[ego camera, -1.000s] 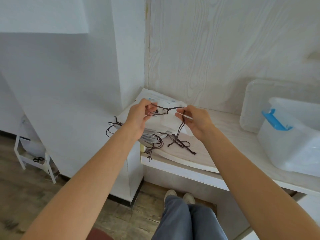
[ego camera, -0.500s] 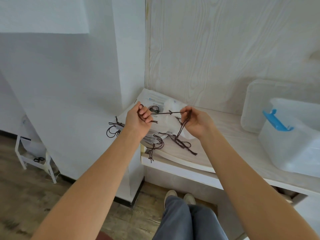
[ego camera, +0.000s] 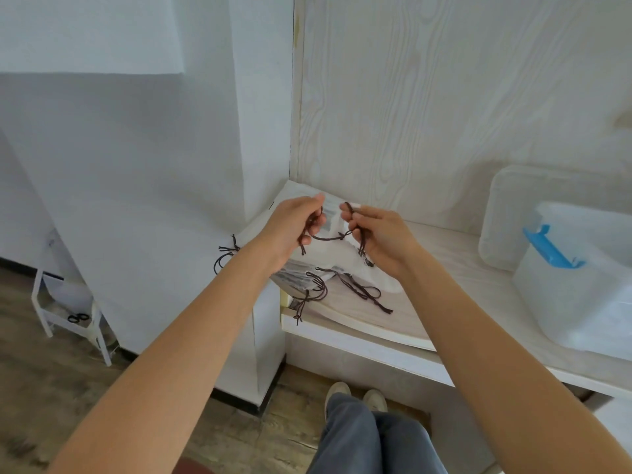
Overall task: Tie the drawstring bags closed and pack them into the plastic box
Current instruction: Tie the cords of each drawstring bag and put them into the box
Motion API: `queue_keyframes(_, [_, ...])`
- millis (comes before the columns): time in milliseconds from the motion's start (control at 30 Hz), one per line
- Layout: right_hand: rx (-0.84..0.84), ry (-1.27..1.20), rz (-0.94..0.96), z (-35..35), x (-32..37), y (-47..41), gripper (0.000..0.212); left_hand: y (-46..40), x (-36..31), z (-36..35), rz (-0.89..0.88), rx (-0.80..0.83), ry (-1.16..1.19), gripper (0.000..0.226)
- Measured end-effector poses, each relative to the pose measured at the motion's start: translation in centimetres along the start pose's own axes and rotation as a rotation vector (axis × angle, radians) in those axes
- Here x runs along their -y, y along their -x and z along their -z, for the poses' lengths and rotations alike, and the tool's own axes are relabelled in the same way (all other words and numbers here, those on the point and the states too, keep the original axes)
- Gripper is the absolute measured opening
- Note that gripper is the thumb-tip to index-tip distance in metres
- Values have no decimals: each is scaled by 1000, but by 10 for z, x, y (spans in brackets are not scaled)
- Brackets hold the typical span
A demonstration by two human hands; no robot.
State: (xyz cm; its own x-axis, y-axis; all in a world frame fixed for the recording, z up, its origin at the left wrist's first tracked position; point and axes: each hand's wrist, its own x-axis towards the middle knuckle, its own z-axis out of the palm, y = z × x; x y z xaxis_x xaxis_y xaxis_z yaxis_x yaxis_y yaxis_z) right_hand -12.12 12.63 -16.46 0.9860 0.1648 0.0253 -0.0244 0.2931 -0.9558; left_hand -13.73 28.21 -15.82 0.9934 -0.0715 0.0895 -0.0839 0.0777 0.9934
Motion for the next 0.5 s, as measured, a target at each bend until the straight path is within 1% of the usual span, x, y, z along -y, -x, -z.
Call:
queue_keyframes(67, [29, 112, 69, -3, 0, 0, 20, 1, -8, -4, -76, 29, -157, 32])
queue_keyframes(167, [7, 178, 119, -6, 1, -1, 13, 0, -16, -7, -153, 24, -331, 30])
queue_keyframes(233, [-6, 198, 127, -6, 1, -1, 14, 0, -22, -9, -190, 48, -403, 28])
queue_keyframes(267, [-3, 220, 130, -6, 2, -1, 10, -1, -25, -10, -194, 71, -423, 27])
queue_keyframes(367, [11, 323, 140, -4, 2, 1, 6, -6, -33, -7, -168, 123, -470, 23])
queue_keyframes(433, [25, 375, 147, -3, 0, 1, 6, -11, -37, -3, -169, 115, -542, 23])
queue_keyframes(500, [47, 424, 145, -2, -1, 2, 8, -15, -41, 0, -218, 104, -620, 22])
